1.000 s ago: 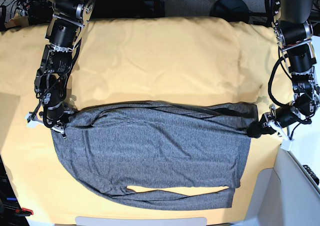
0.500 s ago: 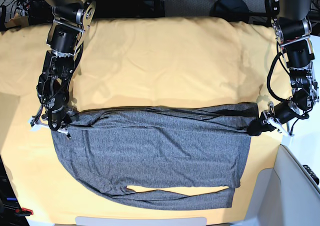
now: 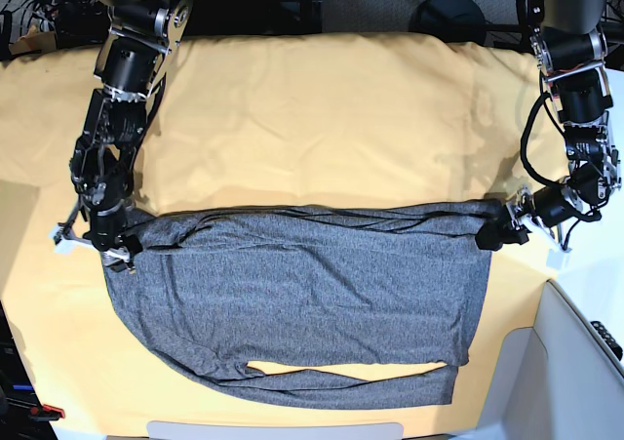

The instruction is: Fold the T-shirt properly

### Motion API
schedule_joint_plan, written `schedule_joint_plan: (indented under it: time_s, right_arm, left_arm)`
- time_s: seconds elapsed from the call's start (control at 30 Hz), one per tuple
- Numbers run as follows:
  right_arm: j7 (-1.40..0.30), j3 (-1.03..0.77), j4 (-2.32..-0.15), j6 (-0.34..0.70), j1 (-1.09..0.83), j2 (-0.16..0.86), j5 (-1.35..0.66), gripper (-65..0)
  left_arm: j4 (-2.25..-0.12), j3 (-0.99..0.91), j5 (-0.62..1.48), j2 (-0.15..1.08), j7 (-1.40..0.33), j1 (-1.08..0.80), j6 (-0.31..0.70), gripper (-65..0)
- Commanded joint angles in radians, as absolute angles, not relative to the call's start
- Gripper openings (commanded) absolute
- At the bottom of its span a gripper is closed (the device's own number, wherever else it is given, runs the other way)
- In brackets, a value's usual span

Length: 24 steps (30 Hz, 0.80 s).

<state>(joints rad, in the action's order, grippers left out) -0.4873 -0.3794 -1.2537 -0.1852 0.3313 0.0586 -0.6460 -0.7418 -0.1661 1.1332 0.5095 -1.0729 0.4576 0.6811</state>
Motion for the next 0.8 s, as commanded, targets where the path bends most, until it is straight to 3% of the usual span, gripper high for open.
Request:
schedule_joint_plan:
  time_s: [0.0, 0.27, 0.47, 0.77]
  right_arm:
    - [-0.461, -0.378, -1.328, -0.168, 0.349, 0.065, -0.651, -31.3]
    - [-0.46, -0.489, -1.58, -0.17, 0.153, -0.019, -0.759, -31.3]
    - [-0.46, -0.572, -1.541, -0.17, 0.099, -0.077, -0.789, -31.3]
    - [-0.458, -0.576, -1.349, -0.17, 0.206, -0.076, -0.789, -31.2]
  left_arm:
    - [-0.76, -0.17, 1.156, 0.529, -1.064, 0.487, 0.69, -34.7]
    - [-0.849, -0.17, 1.156, 0.529, -1.07, 0.433, 0.691, -34.7]
    - [-0.911, -0.17, 1.156, 0.529, -1.07, 0.386, 0.69, -34.7]
    - [-0.911, -0.17, 1.156, 0.529, -1.075, 0.383, 0.69, -34.7]
